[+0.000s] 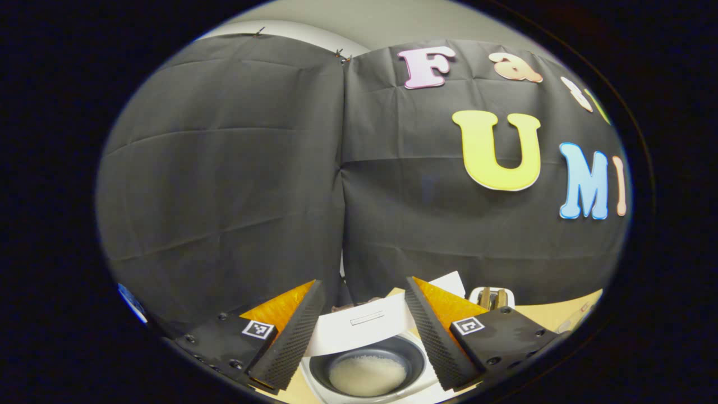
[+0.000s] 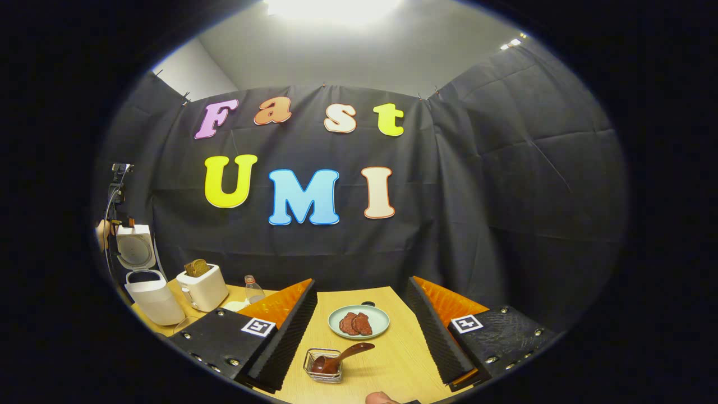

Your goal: Close the left gripper, press the button to open the rice cooker; take a wooden spoon from the chopstick holder with the right hand, scoop a spoonful of rice and pour it into the rice cooker, then put the wooden spoon back into the chopstick holder.

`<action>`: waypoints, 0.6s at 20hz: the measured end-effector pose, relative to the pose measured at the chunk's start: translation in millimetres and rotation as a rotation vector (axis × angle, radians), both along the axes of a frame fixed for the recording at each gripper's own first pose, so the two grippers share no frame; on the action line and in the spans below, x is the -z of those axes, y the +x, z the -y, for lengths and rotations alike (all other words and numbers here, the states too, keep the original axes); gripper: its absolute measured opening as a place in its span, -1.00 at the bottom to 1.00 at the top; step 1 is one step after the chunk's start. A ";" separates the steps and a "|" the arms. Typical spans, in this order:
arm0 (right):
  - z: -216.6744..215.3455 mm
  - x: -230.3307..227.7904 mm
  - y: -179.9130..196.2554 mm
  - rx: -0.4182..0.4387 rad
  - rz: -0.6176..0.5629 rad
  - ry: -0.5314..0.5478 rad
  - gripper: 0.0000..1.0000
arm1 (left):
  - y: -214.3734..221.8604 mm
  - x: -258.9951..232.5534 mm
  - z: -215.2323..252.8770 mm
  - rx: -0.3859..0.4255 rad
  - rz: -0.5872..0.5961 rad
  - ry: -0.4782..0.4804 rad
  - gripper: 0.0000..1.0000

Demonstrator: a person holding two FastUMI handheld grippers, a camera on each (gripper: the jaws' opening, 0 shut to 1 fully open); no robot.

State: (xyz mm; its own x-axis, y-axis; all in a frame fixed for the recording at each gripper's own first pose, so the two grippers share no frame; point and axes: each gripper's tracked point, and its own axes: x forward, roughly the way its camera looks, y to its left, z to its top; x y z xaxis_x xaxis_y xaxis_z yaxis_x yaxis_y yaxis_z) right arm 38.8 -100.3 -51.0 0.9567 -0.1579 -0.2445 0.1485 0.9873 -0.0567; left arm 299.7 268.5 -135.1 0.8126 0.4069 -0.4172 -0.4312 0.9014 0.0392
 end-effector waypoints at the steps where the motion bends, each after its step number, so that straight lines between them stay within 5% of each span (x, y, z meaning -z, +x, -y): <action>1: 1.2 -0.3 0.4 -0.009 0.000 -0.001 0.96 | -4.6 3.6 6.1 0.004 -0.010 0.002 0.99; 12: 23.3 6.1 -10.5 -0.039 -0.025 -0.019 0.96 | -47.4 49.2 61.0 0.036 -0.090 -0.057 1.00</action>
State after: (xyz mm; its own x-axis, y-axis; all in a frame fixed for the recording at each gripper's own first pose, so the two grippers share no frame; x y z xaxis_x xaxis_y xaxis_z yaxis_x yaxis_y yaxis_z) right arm 28.3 -123.7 -57.1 0.9559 -0.1254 -0.2654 0.1082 0.9910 -0.0784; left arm 252.3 207.6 -184.3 0.7846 0.3519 -0.5105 -0.3960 0.9179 0.0241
